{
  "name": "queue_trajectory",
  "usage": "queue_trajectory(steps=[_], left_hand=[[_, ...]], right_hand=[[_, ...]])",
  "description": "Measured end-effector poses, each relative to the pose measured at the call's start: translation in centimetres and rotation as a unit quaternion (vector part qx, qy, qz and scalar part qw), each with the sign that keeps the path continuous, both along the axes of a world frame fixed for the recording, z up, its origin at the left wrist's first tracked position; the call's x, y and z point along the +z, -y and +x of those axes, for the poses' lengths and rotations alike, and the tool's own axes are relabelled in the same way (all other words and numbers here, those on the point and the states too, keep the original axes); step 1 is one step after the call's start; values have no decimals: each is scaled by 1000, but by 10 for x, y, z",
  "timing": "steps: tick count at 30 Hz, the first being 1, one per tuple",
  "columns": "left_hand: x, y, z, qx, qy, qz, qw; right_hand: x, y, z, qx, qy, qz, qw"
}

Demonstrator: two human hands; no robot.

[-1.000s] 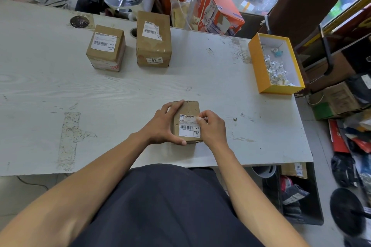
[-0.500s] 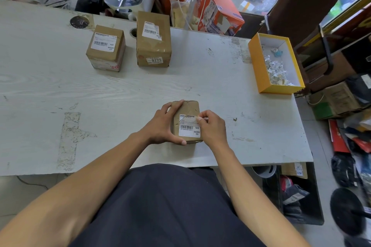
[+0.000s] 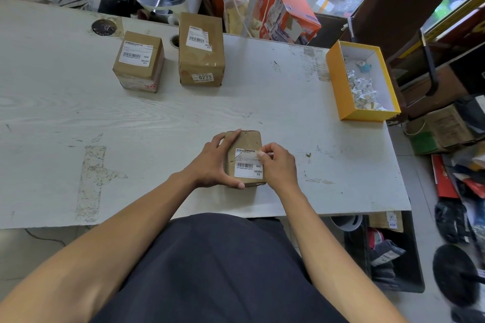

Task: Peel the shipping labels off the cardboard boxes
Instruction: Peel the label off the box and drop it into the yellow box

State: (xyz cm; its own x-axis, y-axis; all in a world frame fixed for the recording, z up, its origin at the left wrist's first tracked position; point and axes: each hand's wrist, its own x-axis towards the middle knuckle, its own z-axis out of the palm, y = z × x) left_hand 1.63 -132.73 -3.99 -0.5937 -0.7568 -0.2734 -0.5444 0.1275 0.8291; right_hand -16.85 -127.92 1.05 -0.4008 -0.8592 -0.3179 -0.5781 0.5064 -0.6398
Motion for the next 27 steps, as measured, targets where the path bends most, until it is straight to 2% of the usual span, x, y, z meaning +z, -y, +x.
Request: queue_trajectory(steps=[27], left_hand=[[1,0,0,-4,9,0,1000]], right_hand=[[1,0,1,2,0,1,1000]])
